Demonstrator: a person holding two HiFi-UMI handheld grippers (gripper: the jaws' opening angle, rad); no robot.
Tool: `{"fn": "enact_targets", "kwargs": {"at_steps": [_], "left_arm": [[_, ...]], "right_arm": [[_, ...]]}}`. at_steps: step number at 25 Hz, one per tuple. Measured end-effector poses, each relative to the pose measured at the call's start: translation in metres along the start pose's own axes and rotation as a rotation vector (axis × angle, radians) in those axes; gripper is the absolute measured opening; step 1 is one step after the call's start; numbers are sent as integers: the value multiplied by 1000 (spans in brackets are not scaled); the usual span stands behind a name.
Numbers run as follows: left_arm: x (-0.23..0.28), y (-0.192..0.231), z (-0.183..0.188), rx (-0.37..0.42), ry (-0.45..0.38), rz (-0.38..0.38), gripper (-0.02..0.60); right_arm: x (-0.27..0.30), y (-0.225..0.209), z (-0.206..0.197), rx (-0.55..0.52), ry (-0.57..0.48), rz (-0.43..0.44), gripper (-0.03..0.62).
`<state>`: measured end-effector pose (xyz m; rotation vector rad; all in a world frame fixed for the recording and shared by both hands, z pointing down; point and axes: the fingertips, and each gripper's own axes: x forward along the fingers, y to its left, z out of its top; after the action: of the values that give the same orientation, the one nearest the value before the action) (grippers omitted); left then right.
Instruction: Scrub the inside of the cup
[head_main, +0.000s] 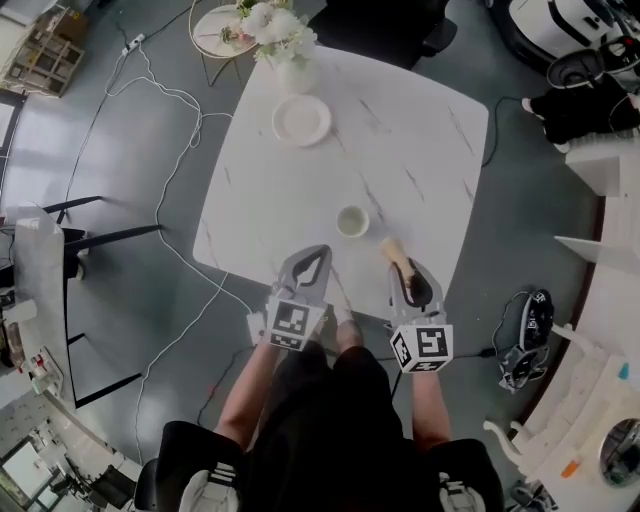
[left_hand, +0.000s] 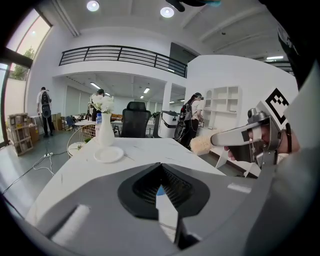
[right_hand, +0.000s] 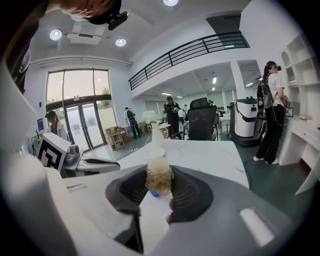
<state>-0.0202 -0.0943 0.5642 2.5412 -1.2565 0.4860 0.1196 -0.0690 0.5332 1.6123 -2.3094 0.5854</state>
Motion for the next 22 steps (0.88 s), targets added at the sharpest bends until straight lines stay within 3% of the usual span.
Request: {"fn": "enact_targets", "kwargs": {"at_steps": [11, 16, 19, 22], "left_arm": [[37, 4, -48, -50, 68, 14, 8], [51, 2, -63, -36, 101, -2, 14], [59, 0, -69, -33, 120, -19, 54], [68, -3, -74, -26, 137, -36, 139]], "right_arm": [[32, -14, -36, 20, 80, 54, 114], [39, -19, -44, 23, 99, 62, 114], [43, -23, -44, 23, 99, 60, 114], [44, -29, -46, 24, 101, 52, 114]]}}
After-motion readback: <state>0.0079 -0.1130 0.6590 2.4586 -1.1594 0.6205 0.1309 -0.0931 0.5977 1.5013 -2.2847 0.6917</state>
